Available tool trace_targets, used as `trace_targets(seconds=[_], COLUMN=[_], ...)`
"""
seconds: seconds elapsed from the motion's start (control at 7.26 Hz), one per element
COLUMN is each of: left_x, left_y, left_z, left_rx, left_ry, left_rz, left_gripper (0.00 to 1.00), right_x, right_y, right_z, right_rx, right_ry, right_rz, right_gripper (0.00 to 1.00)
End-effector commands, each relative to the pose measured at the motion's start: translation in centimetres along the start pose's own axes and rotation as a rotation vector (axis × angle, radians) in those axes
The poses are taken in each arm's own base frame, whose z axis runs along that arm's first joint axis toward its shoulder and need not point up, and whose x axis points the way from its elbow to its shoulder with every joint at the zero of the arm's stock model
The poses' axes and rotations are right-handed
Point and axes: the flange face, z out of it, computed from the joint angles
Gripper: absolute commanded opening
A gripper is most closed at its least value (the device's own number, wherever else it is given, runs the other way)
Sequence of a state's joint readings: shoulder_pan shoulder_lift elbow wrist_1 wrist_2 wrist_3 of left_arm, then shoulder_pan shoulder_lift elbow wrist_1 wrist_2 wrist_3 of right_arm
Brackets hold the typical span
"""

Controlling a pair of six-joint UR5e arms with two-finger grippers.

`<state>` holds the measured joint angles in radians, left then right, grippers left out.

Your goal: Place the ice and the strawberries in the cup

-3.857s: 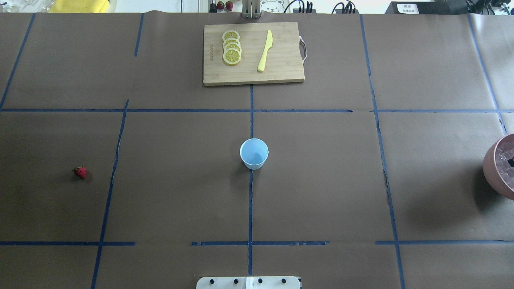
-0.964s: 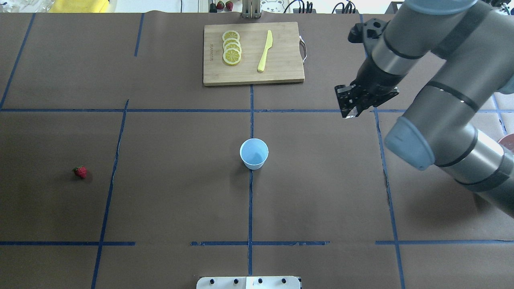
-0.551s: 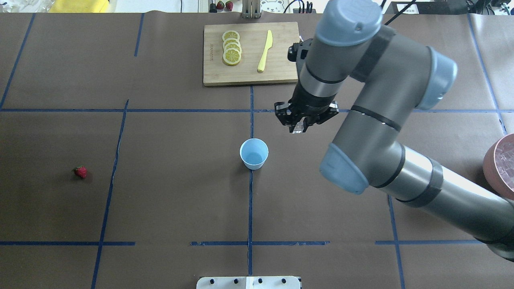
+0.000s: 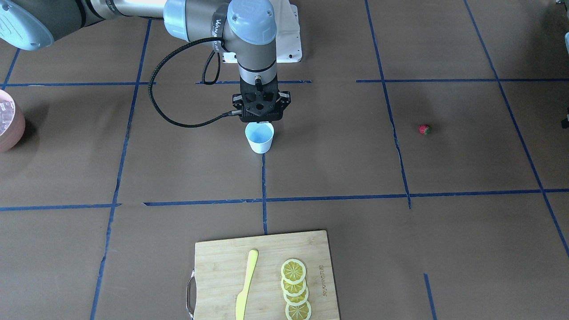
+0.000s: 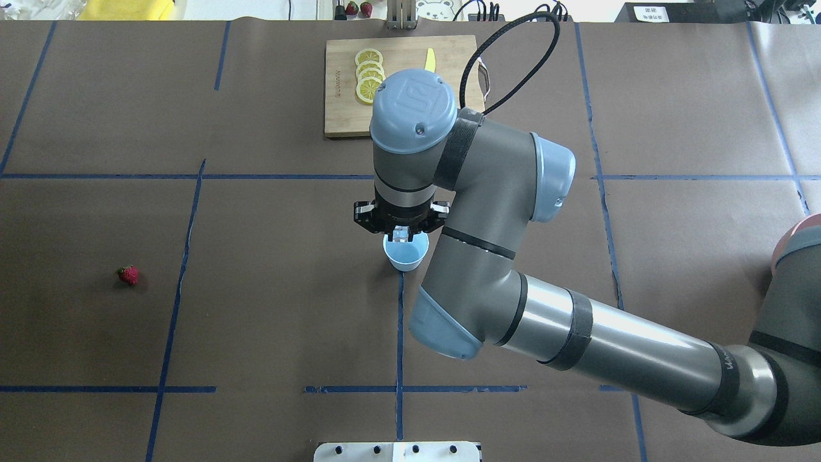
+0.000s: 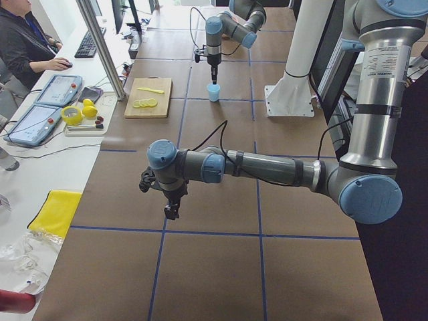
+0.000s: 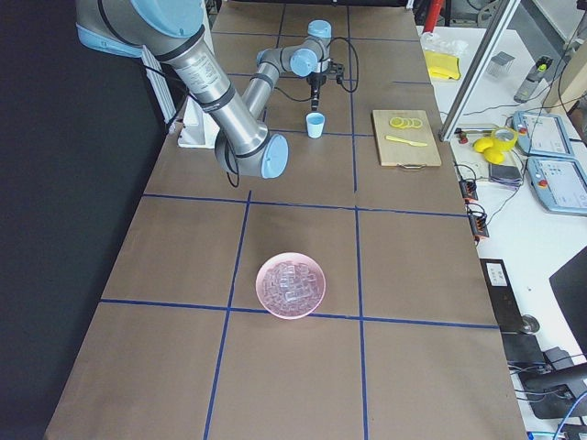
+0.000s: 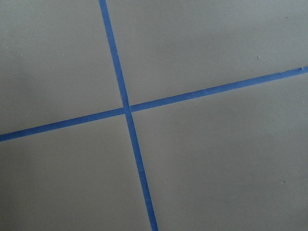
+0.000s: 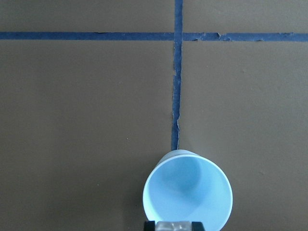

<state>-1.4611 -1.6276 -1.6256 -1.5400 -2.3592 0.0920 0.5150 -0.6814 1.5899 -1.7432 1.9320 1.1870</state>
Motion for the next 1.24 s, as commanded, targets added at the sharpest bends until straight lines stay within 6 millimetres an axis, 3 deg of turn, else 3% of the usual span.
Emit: trace_targets(seconds=[0.0, 0.28, 0.41, 0.69, 0.83, 1.1], left_x=[0.04, 0.09, 0.03, 0.04, 0.08, 0.03], left_y=[-0.01, -0.09, -0.08, -0.08, -0.16, -0.21], left_z=[0.01, -0.04, 0.01, 0.12, 0.18, 0.24], left_rx=[0.000, 0.001, 0.000, -0.002, -0.003, -0.004], left_ry=[0.000, 0.000, 0.000, 0.000, 0.001, 0.001], left_rz=[0.001, 0.002, 0.001, 0.001, 0.002, 0.001], left_gripper=[1.00, 1.00, 1.00, 1.00, 1.00, 1.00], right_x=[0.36, 0.63, 0.38, 0.25, 0.32, 0.22], right_y=[-0.06, -0.56, -0.51, -0.58, -0.58, -0.43], right_z=[1.12, 1.81, 1.69, 1.47, 1.55, 1.07], right_rx=[0.009, 0.032, 0.033, 0.035, 0.034, 0.038], right_ry=[0.023, 0.048, 0.046, 0.042, 0.043, 0.034], right_rz=[0.006, 0.010, 0.010, 0.011, 0.010, 0.006], right_gripper=[0.03, 0.04, 0.15, 0.66, 0.77, 0.84])
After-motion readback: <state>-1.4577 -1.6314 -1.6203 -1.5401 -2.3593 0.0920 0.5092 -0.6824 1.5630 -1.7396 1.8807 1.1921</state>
